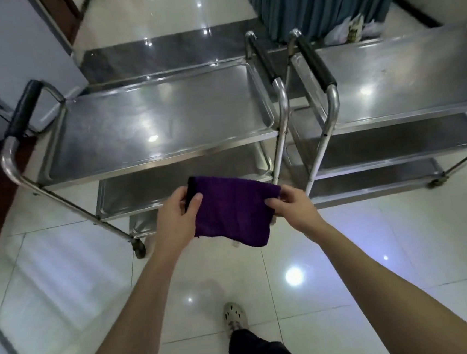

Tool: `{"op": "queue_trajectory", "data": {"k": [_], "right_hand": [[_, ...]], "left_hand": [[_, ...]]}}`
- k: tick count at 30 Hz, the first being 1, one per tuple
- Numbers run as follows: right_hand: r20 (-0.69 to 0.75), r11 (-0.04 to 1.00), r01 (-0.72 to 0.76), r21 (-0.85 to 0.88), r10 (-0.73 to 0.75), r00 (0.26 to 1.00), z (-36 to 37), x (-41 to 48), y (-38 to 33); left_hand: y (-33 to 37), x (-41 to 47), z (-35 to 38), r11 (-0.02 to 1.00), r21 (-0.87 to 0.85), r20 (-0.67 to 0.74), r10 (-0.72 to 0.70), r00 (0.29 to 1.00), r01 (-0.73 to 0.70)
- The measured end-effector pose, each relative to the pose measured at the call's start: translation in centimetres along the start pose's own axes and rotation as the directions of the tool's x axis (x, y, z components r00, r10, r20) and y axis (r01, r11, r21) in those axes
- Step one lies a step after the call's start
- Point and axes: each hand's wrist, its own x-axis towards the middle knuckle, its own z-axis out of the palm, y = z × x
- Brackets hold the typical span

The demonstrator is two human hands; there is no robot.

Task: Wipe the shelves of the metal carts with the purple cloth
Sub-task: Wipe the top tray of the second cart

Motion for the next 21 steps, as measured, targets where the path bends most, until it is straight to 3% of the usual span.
{"op": "queue_trajectory", "data": {"k": [3,7,11,15,21], "right_hand": [[-0.083,1.0,0.011,-0.008,-0.011,0.997,-4.7,-1.8,-0.6],[-0.232,0.997,0.014,0.071,0.003,0.973,-12.2,-2.6,-1.1],[-0.289,0.995,0.02,0.098,0.009,0.957,-19.6,-1.1,0.1],[-0.341,1.0,0.005,-0.029,-0.015,0.94,-26.0,2.8,2.1],[-0.37,0.975,-0.09,-0.202,0.009,0.929,-37.1,11.9,5.0]], "left_hand": [[2.0,-0.8,4.2,0.999,0.04,-0.01,0.012,1.0,-0.011],[6.3,-0.4,10.3,1.0,-0.029,-0.012,-0.009,1.0,0.009],[10.3,2.3,17.4,0.997,-0.062,0.12,0.047,0.992,-0.04],[12.9,6.2,25.5,0.999,-0.003,0.258,0.047,0.965,-0.048],[15.9,13.0,38.7,0.995,0.097,0.297,-0.023,0.955,-0.006]]}}
